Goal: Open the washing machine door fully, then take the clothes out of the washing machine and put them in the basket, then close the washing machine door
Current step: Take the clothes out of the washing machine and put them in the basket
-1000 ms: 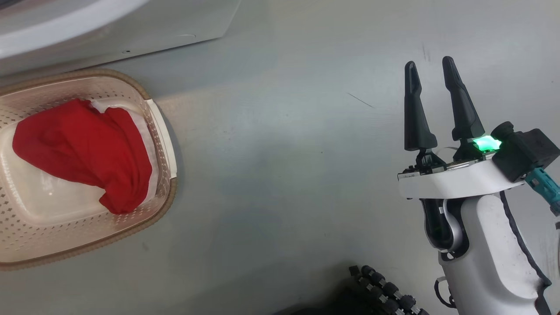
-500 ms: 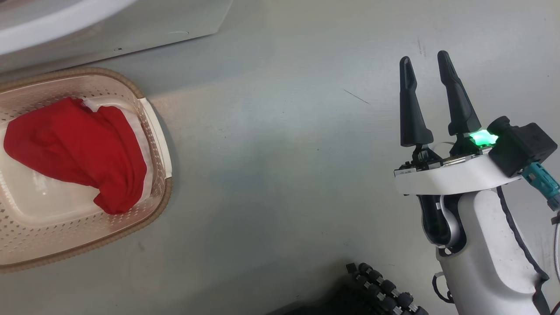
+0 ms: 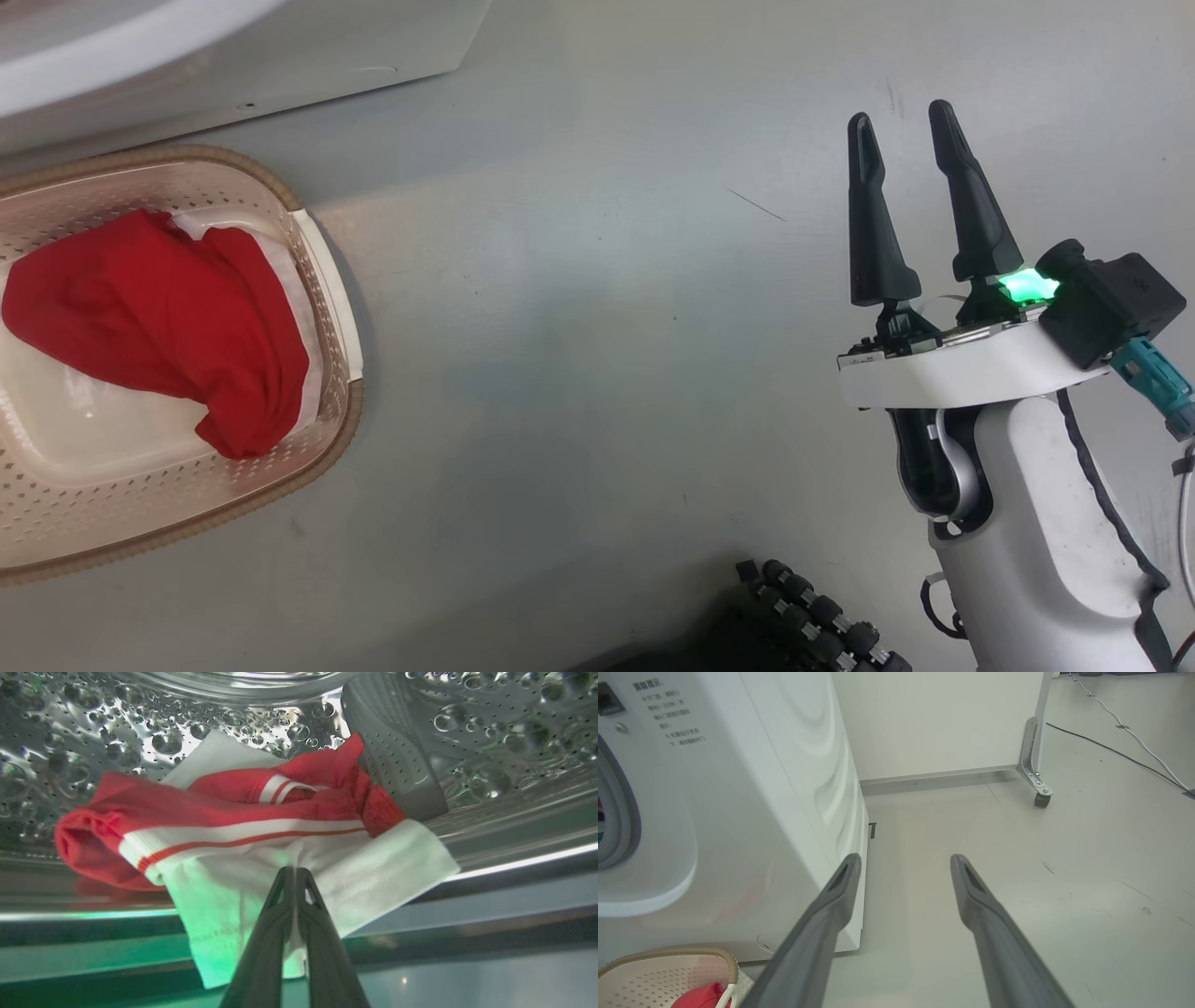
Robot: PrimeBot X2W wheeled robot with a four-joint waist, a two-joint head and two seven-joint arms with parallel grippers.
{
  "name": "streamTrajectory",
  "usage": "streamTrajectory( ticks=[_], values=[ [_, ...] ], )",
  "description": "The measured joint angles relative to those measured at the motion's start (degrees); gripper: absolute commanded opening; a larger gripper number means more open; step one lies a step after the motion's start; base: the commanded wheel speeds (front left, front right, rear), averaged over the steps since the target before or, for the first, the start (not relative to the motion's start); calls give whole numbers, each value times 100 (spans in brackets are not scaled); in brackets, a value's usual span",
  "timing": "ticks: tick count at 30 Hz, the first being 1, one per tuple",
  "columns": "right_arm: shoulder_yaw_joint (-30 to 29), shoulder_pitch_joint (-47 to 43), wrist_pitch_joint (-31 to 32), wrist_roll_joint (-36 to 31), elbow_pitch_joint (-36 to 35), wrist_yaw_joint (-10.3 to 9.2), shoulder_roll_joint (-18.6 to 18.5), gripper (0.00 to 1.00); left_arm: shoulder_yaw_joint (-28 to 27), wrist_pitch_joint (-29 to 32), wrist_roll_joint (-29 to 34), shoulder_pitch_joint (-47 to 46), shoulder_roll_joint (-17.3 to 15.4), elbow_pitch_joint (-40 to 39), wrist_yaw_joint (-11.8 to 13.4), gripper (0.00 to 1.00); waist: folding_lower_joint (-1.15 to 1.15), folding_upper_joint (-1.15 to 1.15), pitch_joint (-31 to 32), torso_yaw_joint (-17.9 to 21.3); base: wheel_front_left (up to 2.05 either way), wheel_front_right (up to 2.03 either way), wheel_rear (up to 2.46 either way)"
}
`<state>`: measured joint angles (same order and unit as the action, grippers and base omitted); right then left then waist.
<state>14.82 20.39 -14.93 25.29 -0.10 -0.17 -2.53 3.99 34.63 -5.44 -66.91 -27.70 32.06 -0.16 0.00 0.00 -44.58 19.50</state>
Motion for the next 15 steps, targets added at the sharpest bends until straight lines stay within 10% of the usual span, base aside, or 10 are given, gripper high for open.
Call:
streamTrajectory(
  ticks=[15],
  values=[
    [-90,76,0,-134,46,-41,-1,100,-7,-1092,-224,-47,553,-257,-15,0,0,0,190,-183,0,0,0]
  ],
)
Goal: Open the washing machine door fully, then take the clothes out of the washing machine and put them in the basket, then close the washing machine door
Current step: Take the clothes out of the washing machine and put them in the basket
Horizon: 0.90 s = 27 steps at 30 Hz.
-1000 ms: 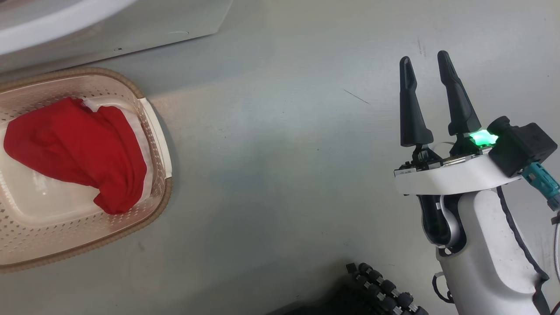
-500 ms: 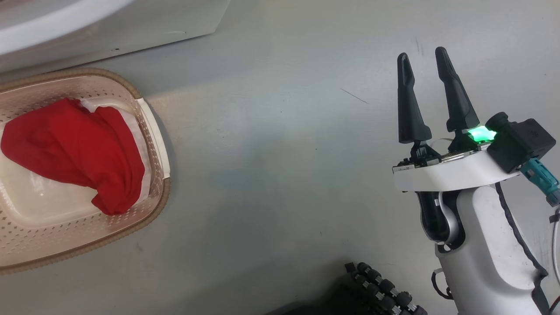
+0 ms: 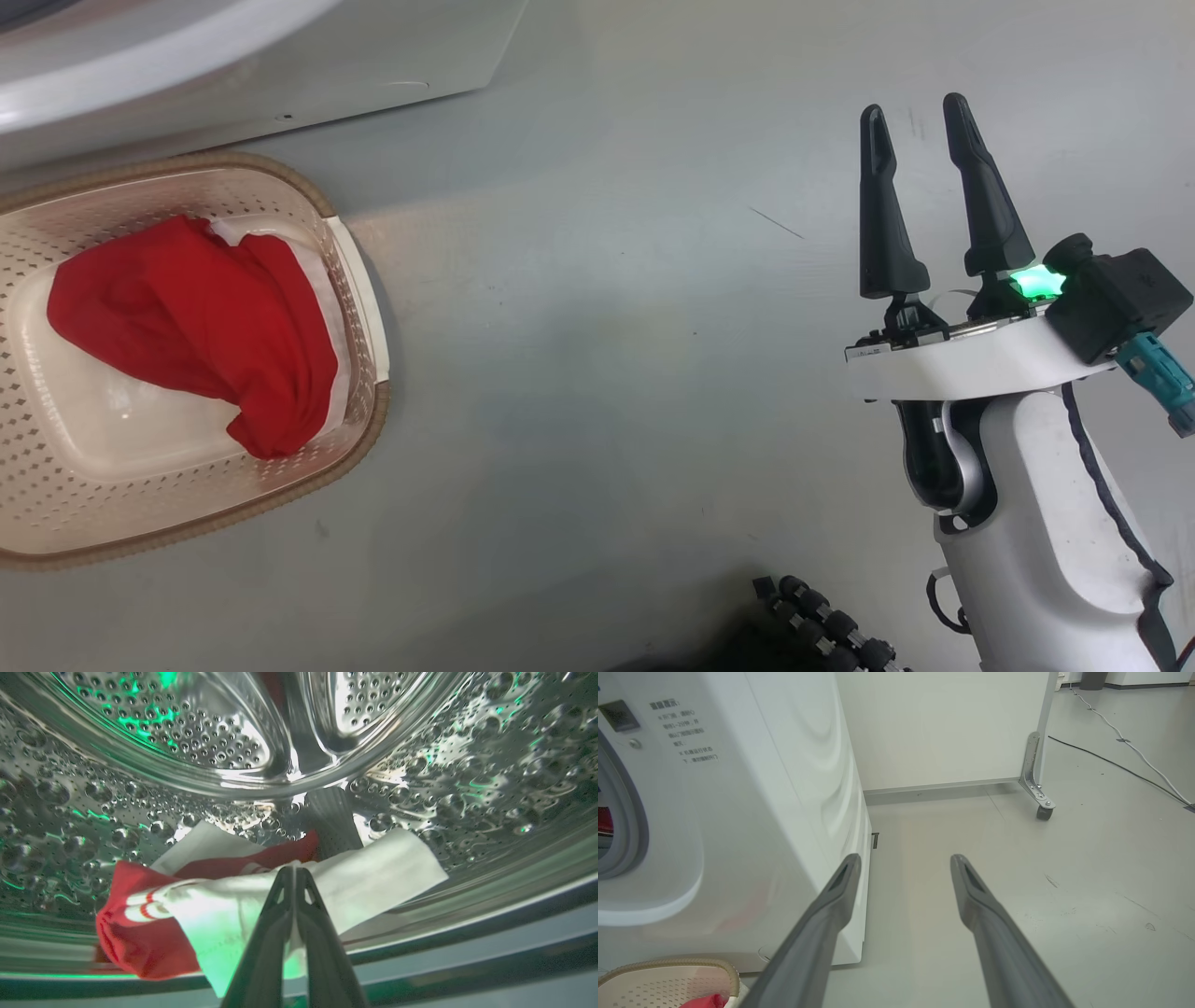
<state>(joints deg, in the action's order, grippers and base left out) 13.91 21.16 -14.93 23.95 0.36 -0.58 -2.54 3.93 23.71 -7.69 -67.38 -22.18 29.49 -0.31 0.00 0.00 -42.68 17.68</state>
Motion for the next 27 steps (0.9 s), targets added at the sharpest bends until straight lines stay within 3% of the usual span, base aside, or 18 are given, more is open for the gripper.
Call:
streamTrajectory(
  ticks=[6,18,27],
  values=[
    [0,1,0,-64,51,49,-1,100,-37,-667,-59,246,174,-227,9,0,0,0,154,-106,0,0,0],
    [-63,-4,0,-430,230,180,-5,100,-9,-1998,-318,1189,879,-702,112,0,1,0,608,-397,0,0,0],
    [-168,-159,0,-709,430,256,-8,100,10,-2808,-409,2097,1271,-1021,302,0,1,0,1109,-667,0,0,0]
  ],
)
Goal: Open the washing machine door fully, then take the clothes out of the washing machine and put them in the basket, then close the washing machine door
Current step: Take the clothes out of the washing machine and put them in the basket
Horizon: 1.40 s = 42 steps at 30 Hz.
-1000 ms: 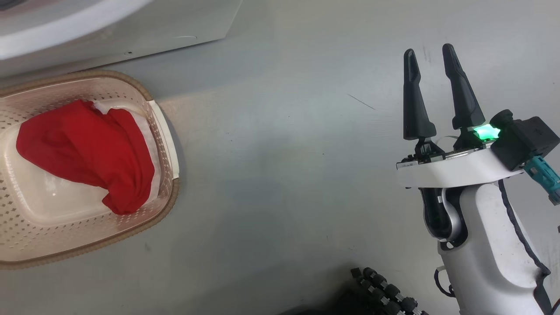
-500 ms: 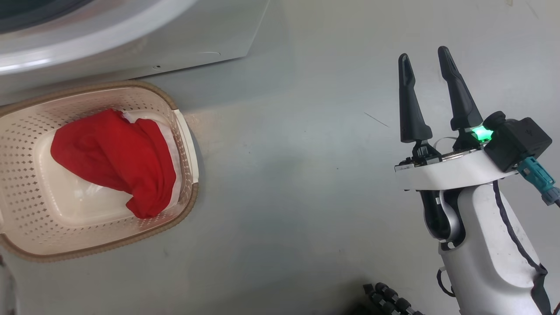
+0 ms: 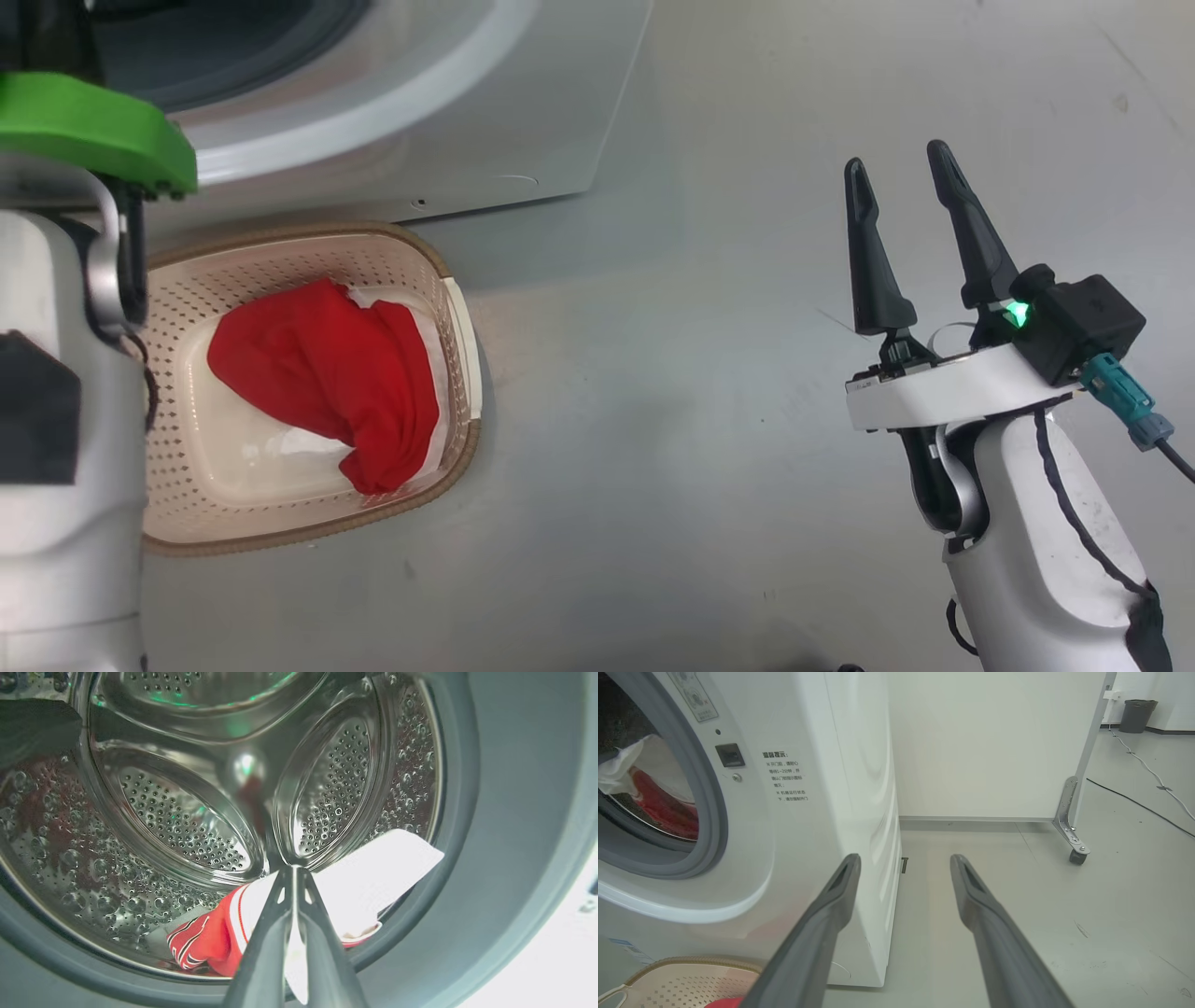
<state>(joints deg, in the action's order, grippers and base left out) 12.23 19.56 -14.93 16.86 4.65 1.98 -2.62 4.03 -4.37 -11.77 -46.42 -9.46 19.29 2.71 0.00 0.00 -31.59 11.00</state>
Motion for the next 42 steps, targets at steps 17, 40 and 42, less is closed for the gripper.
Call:
streamTrajectory(
  ticks=[17,40,42],
  values=[
    [-221,-685,0,-247,324,93,-2,100,236,-742,48,1498,337,-822,112,0,0,0,1183,-489,0,0,0],
    [-276,-1422,0,-255,434,99,1,100,299,-932,254,2310,281,-2440,211,0,0,0,2483,-622,0,0,0],
    [-281,-1475,0,-255,433,99,1,100,315,-932,267,2416,282,-2586,212,0,0,0,2566,-623,0,0,0]
  ],
)
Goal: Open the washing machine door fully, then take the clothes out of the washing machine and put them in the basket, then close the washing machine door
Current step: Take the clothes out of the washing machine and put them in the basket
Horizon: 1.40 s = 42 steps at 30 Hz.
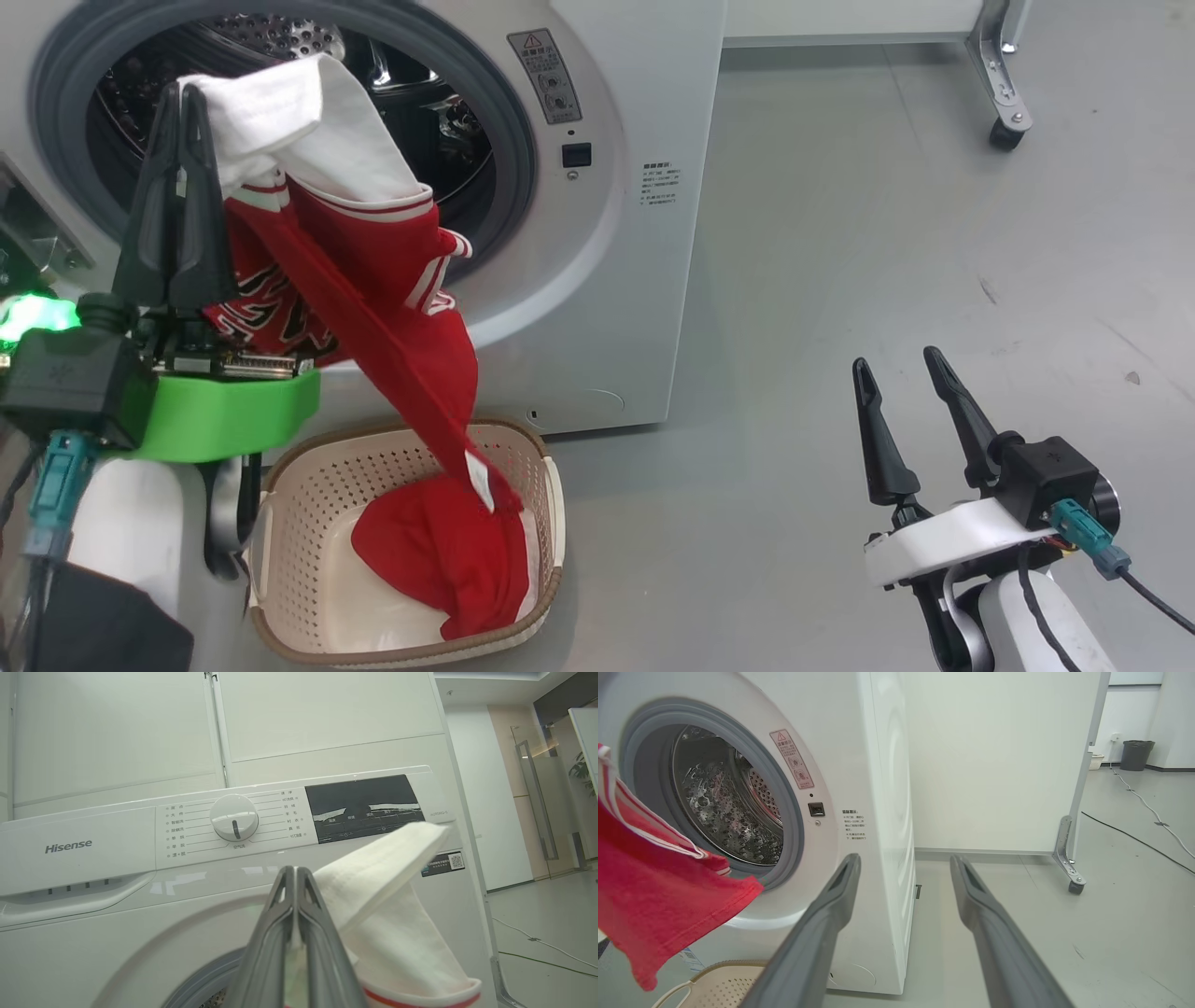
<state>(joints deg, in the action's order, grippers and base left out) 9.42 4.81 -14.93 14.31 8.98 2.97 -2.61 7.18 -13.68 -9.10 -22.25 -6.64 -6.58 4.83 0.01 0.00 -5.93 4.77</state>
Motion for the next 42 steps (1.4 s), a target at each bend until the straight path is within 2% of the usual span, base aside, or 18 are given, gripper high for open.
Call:
streamTrajectory(
  ticks=[6,16,27,42],
  values=[
    [4,-93,0,-1,-53,14,2,100,75,133,11,448,1,-231,12,0,0,0,123,-2,0,0,0],
    [23,-148,0,-2,-281,45,2,100,158,605,-111,1544,97,49,52,0,0,0,-87,64,0,0,0],
    [18,-80,0,-33,-501,47,2,100,68,657,-152,1606,108,73,92,0,0,0,-596,155,0,0,0],
    [111,389,0,-23,-827,48,2,100,-43,837,-398,1556,155,1419,92,0,0,0,-1611,331,0,0,0]
  ],
)
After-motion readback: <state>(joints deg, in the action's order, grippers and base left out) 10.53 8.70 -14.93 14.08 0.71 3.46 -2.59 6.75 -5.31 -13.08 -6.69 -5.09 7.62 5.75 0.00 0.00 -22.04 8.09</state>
